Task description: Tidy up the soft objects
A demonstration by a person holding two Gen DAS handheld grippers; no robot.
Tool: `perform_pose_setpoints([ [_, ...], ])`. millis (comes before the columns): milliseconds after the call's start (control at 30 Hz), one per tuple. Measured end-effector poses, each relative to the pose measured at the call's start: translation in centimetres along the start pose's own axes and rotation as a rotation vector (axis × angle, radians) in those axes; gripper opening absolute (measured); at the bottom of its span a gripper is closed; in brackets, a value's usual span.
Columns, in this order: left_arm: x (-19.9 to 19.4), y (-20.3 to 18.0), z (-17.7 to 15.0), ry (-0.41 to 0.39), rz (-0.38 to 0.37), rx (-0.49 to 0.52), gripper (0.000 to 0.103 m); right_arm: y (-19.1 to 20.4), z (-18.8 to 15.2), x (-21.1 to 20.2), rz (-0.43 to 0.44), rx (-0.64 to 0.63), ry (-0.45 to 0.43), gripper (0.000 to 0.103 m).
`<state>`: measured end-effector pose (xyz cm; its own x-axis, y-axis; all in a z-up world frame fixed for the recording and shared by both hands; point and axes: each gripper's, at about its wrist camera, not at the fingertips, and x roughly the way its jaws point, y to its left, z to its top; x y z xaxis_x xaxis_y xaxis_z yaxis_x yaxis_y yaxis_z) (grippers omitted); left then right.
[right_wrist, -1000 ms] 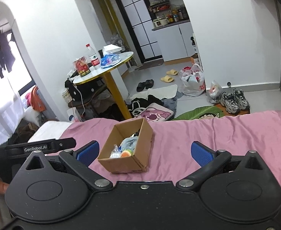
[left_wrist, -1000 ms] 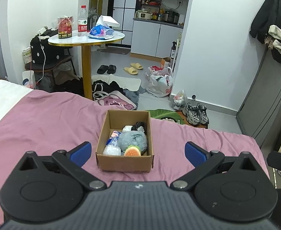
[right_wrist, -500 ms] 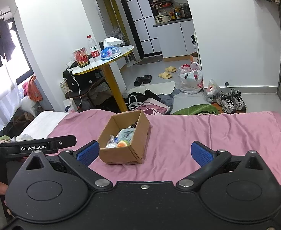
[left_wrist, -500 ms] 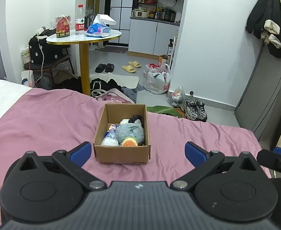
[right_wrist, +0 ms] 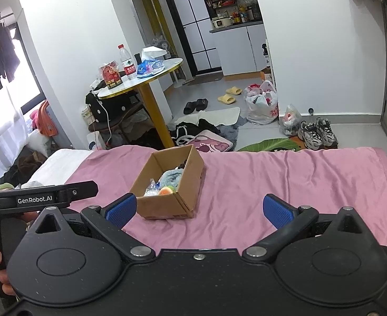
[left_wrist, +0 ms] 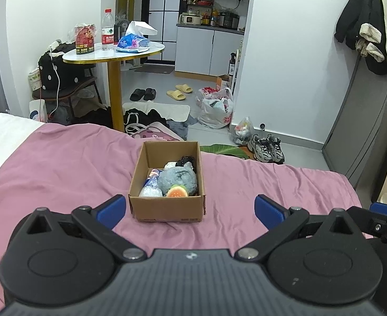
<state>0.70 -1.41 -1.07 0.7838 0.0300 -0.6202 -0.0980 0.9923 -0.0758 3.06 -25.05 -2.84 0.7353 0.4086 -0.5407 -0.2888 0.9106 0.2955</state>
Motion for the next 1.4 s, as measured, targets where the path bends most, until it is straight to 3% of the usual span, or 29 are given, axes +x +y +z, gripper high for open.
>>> perform_pose_setpoints([
  [1400, -0.08, -0.67, 0.05, 0.004, 0.007, 0.006, 0.103, 0.05, -0.2, 0.13, -0.012, -0.025, 0.015, 0.103],
])
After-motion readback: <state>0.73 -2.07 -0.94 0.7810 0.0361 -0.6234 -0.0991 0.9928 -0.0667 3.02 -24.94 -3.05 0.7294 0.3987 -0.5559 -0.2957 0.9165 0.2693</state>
